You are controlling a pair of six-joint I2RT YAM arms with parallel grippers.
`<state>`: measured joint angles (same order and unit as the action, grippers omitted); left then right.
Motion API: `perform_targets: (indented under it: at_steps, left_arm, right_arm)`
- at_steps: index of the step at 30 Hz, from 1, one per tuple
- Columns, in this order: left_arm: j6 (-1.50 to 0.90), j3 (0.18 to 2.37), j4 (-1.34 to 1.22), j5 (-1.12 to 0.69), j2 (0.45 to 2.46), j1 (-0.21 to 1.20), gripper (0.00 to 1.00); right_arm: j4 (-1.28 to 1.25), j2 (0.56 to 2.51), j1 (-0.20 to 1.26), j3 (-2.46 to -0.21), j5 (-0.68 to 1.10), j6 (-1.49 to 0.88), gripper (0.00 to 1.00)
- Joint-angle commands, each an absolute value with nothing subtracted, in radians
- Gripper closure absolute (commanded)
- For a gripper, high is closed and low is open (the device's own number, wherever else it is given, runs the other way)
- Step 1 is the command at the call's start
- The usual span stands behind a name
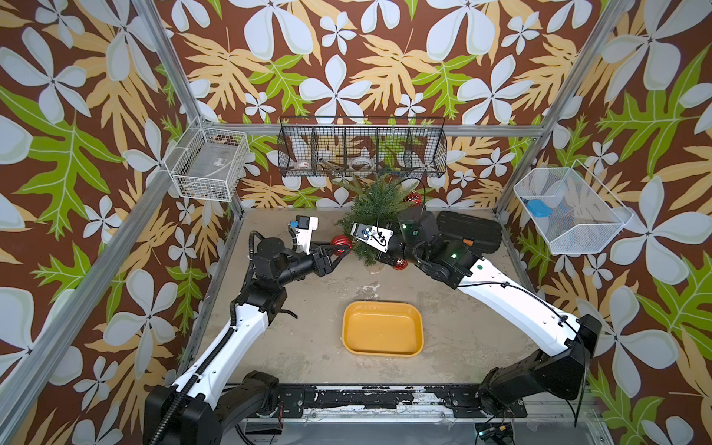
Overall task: Decorate the small christmas tree with ornaments
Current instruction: Hang an ornament on the christmas tree.
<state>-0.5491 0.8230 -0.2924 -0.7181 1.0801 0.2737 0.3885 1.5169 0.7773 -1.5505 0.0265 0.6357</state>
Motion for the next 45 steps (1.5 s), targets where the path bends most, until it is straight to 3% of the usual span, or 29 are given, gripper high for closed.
perform_targets:
  at_steps: [1, 25, 29, 34, 37, 45]
  left_arm:
    - [-0.559, 0.821, -0.338, -0.744, 1.084, 0.272, 0.71]
    - [-0.584, 0.817, -0.345, -0.713, 1.146, 0.272, 0.67]
    - [-0.581, 0.804, -0.336, -0.712, 1.136, 0.272, 0.57]
    - [-0.576, 0.788, -0.312, -0.719, 1.115, 0.272, 0.30]
    - [-0.560, 0.784, -0.282, -0.708, 1.102, 0.273, 0.22]
    - [-0.495, 0.793, -0.165, -0.641, 1.069, 0.272, 0.17]
  right_arm:
    - [0.365, 1.512, 0.777, -1.549, 0.013, 0.634, 0.99]
    - [0.353, 1.563, 0.774, -1.555, -0.114, 0.658, 0.99]
    - [0.353, 1.561, 0.773, -1.558, -0.106, 0.659, 0.99]
    - [0.356, 1.559, 0.773, -1.563, -0.096, 0.655, 0.99]
    - [0.356, 1.556, 0.774, -1.562, -0.093, 0.656, 0.99]
    - [0.353, 1.552, 0.773, -1.550, -0.084, 0.660, 0.99]
